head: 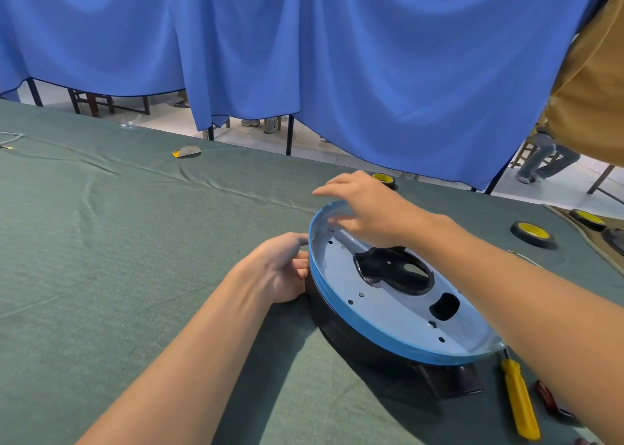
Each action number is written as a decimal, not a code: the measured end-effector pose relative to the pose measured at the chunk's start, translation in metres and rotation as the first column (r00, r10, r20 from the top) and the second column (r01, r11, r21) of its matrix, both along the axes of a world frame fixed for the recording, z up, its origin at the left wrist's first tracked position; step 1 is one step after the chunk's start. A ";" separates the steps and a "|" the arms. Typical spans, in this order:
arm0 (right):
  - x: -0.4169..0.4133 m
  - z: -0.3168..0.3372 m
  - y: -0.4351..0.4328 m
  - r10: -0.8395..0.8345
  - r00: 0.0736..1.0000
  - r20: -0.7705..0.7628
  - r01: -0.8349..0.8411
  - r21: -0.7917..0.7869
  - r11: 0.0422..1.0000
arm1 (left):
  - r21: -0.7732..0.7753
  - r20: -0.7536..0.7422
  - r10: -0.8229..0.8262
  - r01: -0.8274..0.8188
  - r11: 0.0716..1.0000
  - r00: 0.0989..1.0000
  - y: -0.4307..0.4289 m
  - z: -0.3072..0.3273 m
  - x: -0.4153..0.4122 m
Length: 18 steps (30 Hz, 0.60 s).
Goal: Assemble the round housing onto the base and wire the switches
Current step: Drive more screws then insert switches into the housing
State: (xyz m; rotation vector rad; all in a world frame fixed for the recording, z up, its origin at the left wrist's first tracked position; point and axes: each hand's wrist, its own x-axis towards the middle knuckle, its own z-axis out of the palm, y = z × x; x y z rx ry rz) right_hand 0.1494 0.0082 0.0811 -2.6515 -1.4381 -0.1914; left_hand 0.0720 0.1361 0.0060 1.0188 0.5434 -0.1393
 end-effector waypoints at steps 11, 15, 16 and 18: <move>0.006 0.021 0.016 0.073 0.997 0.011 -0.073 -0.010 0.997 | -0.029 -0.044 0.033 -0.034 0.999 0.998 0.000 -0.002 0.003; 0.001 0.028 0.014 0.095 0.994 0.046 -0.096 0.023 0.995 | -0.037 -0.001 0.032 -0.032 0.999 0.999 -0.001 0.000 0.002; 0.000 0.029 0.013 0.094 0.994 0.051 -0.096 0.028 0.995 | -0.029 0.011 0.013 -0.012 1.000 1.000 -0.002 0.002 0.001; -0.003 0.030 0.013 0.086 0.994 0.061 -0.088 0.030 0.996 | -0.010 0.028 -0.030 0.030 0.999 0.999 -0.002 0.005 -0.001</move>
